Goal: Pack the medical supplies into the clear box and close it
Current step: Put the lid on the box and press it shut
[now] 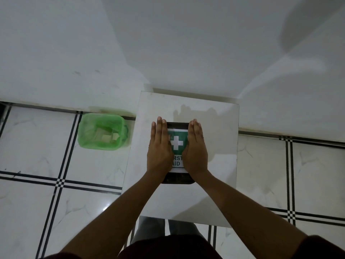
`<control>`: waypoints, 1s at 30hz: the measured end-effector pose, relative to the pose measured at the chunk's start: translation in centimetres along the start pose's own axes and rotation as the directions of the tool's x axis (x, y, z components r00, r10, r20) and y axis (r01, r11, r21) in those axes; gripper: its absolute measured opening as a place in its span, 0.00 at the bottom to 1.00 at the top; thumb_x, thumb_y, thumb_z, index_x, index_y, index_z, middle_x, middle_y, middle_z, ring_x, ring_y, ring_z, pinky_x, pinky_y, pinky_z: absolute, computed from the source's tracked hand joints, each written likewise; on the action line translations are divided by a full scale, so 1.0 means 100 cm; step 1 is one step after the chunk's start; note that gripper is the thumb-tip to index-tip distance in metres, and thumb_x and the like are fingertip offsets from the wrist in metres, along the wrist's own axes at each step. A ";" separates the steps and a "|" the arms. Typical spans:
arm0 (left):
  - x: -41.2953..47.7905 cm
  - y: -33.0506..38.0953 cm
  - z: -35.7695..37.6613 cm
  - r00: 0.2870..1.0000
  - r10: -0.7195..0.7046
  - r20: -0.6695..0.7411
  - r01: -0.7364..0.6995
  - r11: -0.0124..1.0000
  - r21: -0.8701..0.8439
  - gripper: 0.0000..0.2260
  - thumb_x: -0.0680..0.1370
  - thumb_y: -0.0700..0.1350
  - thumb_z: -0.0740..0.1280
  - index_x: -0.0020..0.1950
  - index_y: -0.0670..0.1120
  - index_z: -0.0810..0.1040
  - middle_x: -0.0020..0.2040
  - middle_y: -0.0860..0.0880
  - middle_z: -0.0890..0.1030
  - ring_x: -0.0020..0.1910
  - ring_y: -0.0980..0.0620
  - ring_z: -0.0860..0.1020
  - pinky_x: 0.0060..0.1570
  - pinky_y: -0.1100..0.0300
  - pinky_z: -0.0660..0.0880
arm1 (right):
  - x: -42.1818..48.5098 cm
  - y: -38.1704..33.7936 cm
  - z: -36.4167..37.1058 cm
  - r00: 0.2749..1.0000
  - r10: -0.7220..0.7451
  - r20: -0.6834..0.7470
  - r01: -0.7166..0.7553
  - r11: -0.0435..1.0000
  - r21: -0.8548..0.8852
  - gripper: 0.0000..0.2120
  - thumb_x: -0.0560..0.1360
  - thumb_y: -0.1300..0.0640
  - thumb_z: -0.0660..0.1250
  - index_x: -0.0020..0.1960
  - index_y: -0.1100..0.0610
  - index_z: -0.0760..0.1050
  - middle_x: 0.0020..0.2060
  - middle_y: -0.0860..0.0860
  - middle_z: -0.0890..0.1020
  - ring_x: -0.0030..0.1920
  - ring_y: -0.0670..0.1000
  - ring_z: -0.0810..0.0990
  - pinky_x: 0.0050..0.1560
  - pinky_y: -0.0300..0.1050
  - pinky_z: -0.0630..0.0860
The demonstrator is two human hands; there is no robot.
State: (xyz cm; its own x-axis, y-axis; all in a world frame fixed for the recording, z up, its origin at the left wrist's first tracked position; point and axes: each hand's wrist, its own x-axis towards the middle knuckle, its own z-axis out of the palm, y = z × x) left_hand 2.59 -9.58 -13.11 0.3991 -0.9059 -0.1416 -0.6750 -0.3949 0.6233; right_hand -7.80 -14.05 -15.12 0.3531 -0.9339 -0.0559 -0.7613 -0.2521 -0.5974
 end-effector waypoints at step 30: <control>-0.041 -0.024 -0.007 0.986 0.106 0.125 -0.122 0.984 0.128 0.25 0.81 0.53 0.44 0.77 0.47 0.46 0.78 0.51 0.44 0.76 0.53 0.40 0.75 0.46 0.43 | -0.046 0.006 -0.022 0.998 -0.001 0.069 0.013 0.985 -0.173 0.28 0.81 0.47 0.39 0.76 0.62 0.52 0.76 0.59 0.56 0.77 0.57 0.50 0.76 0.57 0.50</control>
State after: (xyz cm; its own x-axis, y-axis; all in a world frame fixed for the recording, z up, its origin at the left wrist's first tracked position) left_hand 2.97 -4.83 -13.50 0.2446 -0.9546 -0.1697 -0.7927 -0.2977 0.5320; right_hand -11.09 -10.46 -13.53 0.3905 -0.9140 -0.1104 -0.8392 -0.3041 -0.4509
